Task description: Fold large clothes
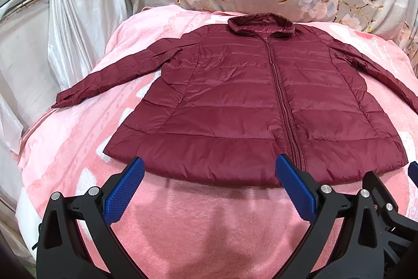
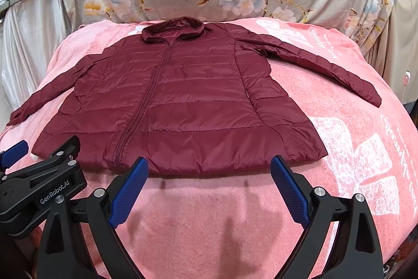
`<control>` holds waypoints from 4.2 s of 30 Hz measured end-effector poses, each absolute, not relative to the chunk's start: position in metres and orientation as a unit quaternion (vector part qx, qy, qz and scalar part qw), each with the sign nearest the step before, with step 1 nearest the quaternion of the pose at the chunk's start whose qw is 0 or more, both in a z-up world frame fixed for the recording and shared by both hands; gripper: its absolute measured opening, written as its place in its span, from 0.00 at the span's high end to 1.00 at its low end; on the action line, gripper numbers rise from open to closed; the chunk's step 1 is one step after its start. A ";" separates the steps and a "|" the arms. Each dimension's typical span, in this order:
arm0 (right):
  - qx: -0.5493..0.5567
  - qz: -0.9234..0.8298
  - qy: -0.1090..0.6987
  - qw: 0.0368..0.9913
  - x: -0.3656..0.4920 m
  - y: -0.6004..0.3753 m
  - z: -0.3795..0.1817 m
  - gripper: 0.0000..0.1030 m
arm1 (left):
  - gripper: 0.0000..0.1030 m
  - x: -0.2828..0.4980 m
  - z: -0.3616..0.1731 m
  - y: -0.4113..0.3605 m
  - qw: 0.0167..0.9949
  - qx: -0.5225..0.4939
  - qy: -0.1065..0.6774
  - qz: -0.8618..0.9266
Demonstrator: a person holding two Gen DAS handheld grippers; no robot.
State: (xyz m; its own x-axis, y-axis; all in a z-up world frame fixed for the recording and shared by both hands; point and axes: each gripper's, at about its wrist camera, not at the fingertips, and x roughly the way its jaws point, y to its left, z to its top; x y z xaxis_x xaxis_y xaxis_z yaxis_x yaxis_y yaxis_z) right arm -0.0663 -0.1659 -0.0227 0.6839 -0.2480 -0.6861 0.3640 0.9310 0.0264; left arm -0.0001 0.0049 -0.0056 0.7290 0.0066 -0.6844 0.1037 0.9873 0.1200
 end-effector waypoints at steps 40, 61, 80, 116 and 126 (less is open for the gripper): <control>0.081 -0.164 0.362 0.914 -0.065 -0.162 -0.024 0.10 | 0.05 0.002 -0.010 0.009 0.928 0.073 0.365 -0.022; 0.091 -0.176 0.364 0.910 -0.057 -0.184 -0.021 0.10 | 0.05 0.013 -0.005 0.003 0.929 0.073 0.362 -0.031; 0.325 -0.354 0.291 0.827 -0.047 -0.505 -0.029 0.10 | 0.05 0.081 -0.008 -0.001 0.921 0.053 0.386 -0.013; 0.110 0.057 0.319 0.940 0.244 -0.240 0.027 0.93 | 0.05 0.197 -0.031 0.074 0.908 0.023 0.406 0.104; 0.078 0.134 0.387 0.909 0.239 -0.160 -0.039 0.60 | 0.05 0.212 -0.038 0.096 0.897 -0.056 0.435 0.057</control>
State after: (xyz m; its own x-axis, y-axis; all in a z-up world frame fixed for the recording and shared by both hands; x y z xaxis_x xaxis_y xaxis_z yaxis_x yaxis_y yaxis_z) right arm 0.2389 -0.1599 -0.0394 0.6638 0.3043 -0.6832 -0.1827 0.9518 0.2464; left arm 0.2122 0.0957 -0.0381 0.6155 0.0535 -0.7863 -0.1504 0.9873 -0.0505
